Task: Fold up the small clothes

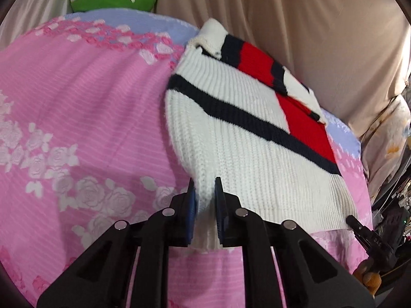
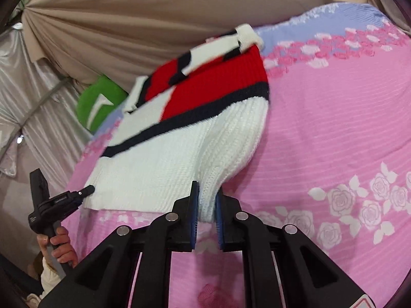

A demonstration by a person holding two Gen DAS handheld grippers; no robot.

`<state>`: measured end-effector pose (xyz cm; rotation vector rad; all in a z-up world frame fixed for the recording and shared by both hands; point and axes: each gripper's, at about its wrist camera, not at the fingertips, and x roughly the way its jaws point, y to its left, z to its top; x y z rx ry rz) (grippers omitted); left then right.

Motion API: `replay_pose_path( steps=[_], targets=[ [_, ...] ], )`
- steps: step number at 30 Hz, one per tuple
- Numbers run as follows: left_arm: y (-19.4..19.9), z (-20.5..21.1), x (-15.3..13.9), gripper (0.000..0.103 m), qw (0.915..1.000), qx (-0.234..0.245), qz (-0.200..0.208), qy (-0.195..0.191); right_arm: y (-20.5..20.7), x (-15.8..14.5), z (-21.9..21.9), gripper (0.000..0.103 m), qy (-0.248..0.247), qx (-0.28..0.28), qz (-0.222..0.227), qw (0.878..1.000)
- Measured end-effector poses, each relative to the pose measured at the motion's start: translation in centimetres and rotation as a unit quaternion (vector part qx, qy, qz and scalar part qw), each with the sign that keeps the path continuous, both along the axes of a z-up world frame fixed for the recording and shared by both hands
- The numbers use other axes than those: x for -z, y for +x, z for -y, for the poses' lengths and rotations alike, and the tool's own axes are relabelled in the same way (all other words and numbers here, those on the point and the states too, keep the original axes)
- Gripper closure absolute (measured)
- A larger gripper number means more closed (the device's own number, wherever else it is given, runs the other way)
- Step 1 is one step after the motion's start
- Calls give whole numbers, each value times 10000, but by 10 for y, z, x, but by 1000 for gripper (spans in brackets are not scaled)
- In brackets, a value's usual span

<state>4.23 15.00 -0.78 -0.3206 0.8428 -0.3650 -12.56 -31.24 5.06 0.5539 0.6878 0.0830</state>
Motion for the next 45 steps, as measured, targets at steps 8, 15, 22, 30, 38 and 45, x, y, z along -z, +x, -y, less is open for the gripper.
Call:
replay_pose_path(
  steps=[8, 15, 22, 30, 38, 45],
  targets=[
    [-78, -36, -55, 103, 9963, 121, 834, -161, -69, -36, -9, 98, -155, -4, 573, 9982],
    [-151, -63, -85, 103, 9905, 111, 1365, 104, -122, -58, -14, 103, -362, -285, 754, 9961],
    [-75, -64, -15, 45, 9975, 264, -189, -624, -77, -24, 20, 35, 70, 342, 170, 9992],
    [-20, -32, 17, 34, 9949, 287, -492, -835, -2, 8, 27, 34, 744, 66, -394, 9964],
    [-37, -30, -22, 94, 9942, 522, -56, -935, -5, -17, 14, 95, 840, -235, 358, 9955],
    [-144, -67, -112, 95, 9782, 1068, 1353, -1157, -131, -103, 2, 96, 370, -649, 2302, 9703]
  ],
)
